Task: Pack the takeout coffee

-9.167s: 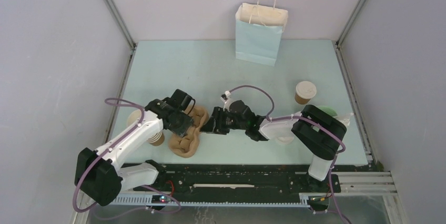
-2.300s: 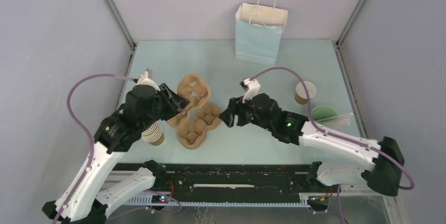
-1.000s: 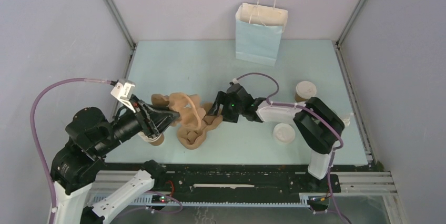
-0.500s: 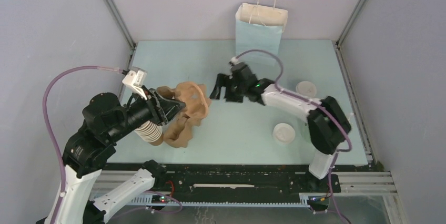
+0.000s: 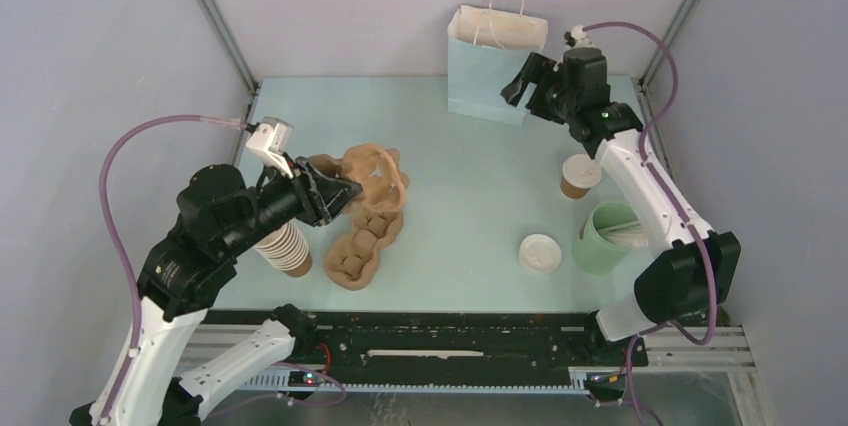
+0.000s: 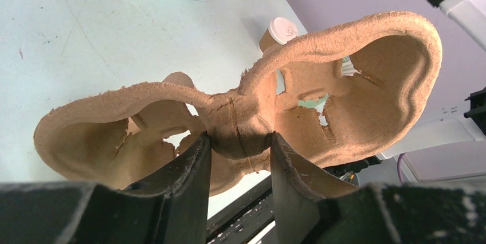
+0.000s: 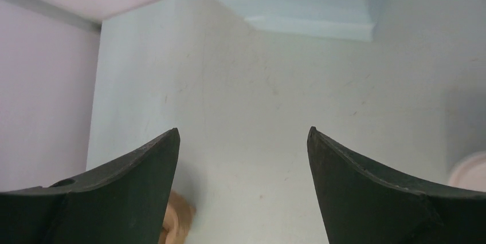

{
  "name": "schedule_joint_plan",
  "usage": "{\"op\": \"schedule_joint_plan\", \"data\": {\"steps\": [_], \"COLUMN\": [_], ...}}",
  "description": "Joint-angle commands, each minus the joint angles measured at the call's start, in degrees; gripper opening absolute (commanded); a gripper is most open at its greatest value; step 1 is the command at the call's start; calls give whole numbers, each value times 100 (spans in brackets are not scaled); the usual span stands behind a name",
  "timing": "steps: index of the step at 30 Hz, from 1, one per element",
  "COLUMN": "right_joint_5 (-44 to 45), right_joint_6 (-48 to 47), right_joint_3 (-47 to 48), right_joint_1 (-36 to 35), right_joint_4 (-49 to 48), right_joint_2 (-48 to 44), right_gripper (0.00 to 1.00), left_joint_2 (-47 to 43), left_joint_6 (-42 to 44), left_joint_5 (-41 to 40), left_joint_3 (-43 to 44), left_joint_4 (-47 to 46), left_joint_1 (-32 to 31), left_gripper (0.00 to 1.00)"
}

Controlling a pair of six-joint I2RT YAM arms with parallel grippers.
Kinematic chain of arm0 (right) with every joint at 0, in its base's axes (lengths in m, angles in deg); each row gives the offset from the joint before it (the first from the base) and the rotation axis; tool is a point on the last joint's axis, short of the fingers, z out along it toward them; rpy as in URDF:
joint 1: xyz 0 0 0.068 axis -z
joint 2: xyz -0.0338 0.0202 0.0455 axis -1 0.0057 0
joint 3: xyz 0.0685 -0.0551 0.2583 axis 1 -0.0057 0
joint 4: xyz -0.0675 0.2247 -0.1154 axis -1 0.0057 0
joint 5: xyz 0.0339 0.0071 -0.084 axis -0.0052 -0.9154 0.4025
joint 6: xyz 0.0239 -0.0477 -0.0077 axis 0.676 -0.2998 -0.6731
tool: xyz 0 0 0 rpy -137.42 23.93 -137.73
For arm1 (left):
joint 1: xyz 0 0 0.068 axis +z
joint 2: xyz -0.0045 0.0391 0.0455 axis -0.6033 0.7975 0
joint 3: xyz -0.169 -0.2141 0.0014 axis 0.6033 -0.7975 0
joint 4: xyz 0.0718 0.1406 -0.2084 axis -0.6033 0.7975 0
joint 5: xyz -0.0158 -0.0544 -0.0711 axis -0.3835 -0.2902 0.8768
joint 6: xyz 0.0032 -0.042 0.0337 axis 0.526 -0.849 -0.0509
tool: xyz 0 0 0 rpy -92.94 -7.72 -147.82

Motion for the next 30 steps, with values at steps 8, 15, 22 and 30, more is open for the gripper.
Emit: {"op": "schedule_joint_plan", "data": {"steps": [8,15,22,30], "right_joint_5": [1522,1715,1836,1962], "right_joint_6": [-201,-513,-953,-1145], "right_joint_3": [4079,6126,6072,6250], "right_joint_1": [773,841,816,797], "right_joint_4": [2069,2572,1820,1623], "right_joint_2": [2336,3816,4109,4559], "right_gripper": [88,84,80,61], "left_joint_2": [82,55,184,332], "left_joint_6": [-24,65,125,152], "left_joint_5": [-101,-167,-238,-228], "left_joint_3": [-241,-264,-264,-256], "left_joint_4": [-333,-217,-181,-271], "left_joint_1": [-13,-14,-14,-13], "left_gripper": [10,9,9,8]}}
